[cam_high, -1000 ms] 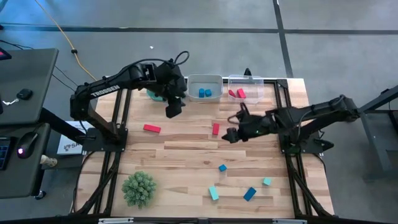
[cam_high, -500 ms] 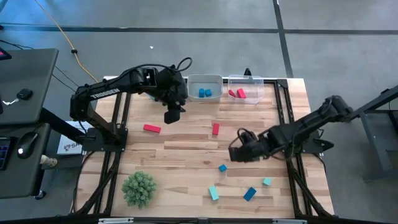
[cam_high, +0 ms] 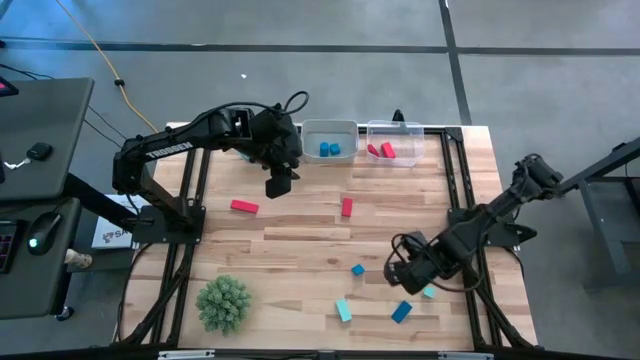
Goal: Sort & place blocks by color
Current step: Put the right light blue block into the green bin
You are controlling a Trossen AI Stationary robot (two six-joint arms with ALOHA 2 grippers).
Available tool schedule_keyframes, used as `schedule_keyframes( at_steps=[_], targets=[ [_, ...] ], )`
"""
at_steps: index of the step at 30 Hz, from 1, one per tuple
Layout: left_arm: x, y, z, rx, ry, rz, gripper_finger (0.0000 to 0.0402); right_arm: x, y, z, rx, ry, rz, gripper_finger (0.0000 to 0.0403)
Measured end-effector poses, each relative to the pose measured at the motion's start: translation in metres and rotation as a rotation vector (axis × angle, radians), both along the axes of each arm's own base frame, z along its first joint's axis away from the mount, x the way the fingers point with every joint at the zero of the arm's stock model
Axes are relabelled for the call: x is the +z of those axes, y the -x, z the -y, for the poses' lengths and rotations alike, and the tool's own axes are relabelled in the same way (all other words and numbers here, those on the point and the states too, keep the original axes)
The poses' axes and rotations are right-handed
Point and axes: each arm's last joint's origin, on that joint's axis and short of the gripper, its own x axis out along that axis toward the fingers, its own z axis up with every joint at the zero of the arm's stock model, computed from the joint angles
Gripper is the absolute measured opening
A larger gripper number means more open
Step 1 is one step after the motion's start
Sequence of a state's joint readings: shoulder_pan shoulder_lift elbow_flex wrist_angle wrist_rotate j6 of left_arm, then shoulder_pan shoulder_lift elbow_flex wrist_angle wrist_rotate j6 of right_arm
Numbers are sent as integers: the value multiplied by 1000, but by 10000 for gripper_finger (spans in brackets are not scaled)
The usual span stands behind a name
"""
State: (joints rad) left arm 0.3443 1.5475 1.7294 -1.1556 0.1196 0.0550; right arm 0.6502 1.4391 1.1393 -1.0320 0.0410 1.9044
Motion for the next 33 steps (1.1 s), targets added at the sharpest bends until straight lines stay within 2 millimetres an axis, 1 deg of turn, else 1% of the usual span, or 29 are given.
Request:
schedule_keyframes(
  at_steps=[5, 9, 14, 18, 23, 28, 33],
  targets=[
    [0, 0, 0, 23, 15, 2, 145, -2, 12, -11, 216, 41, -7, 224],
    [0, 0, 0, 47, 32, 5, 145, -4, 26, -22, 399, 81, -17, 224],
    [0, 0, 0, 72, 50, 7, 145, -4, 42, -34, 586, 126, -5, 224],
    [0, 0, 0, 88, 60, 9, 145, -4, 53, -43, 699, 153, 15, 224],
    [0, 0, 0, 88, 60, 9, 145, -4, 66, -52, 798, 203, 37, 224],
    [0, 0, 0, 89, 61, 9, 145, -5, 74, -52, 824, 311, 61, 224],
    [0, 0, 0, 89, 61, 9, 145, -11, 77, -55, 850, 352, 18, 224]
  ],
)
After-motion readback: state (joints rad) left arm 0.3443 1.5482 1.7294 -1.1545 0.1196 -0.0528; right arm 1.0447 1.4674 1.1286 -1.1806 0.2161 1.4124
